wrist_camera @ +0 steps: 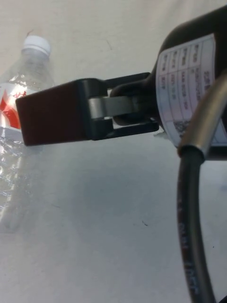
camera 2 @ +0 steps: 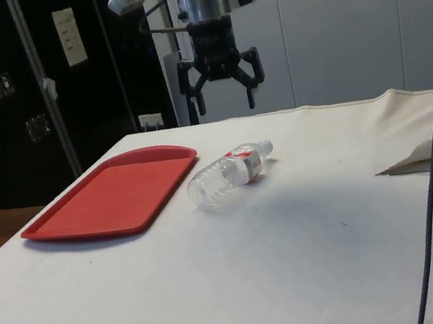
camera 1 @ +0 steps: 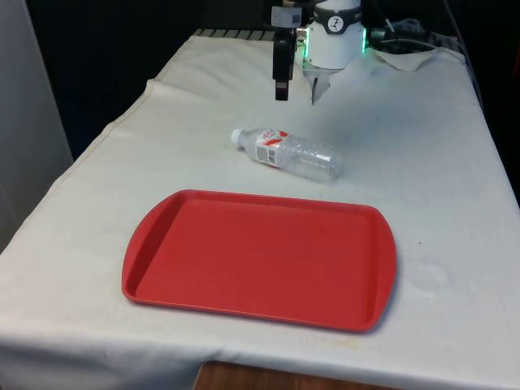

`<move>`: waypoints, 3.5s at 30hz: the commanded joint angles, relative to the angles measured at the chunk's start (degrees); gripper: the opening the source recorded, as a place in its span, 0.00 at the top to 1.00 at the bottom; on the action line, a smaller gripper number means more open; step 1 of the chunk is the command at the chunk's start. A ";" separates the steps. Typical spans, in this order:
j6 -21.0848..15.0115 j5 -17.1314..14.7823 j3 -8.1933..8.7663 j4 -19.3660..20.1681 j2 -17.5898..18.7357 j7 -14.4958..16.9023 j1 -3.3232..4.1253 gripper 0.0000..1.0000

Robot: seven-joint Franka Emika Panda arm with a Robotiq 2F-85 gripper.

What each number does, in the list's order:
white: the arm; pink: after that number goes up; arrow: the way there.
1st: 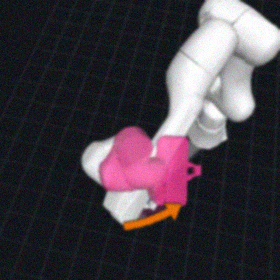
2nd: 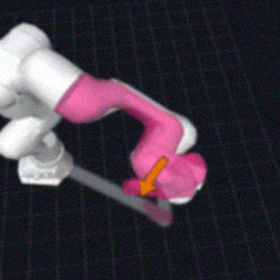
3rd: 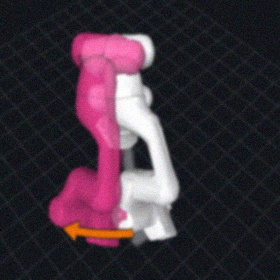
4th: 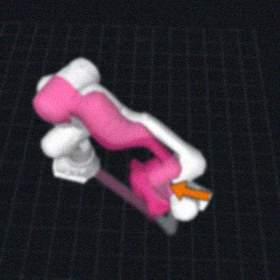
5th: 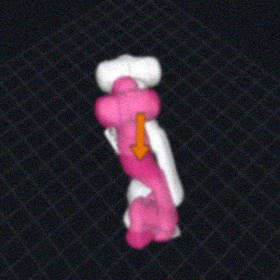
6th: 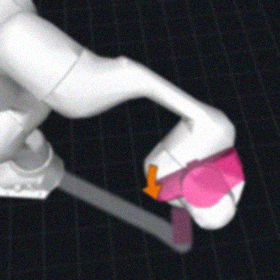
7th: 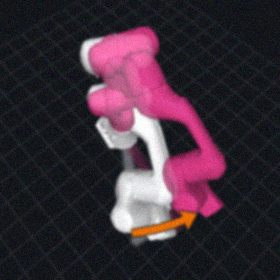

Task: Place the bottle upright on the tray.

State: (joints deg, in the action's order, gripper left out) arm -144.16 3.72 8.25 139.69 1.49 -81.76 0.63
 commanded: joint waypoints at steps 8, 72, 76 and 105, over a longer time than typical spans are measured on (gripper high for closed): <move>-0.86 -0.80 0.00 0.11 0.17 -1.78 0.00 0.00; -5.50 -23.43 -0.40 -0.97 7.45 -1.66 0.06 0.00; -5.50 -24.24 -0.29 -1.15 7.56 -1.95 0.06 0.00; -7.85 -28.30 -0.06 -0.97 8.88 -2.98 0.06 0.00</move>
State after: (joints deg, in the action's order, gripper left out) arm -152.01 -24.58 8.19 138.71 10.37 -84.74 0.69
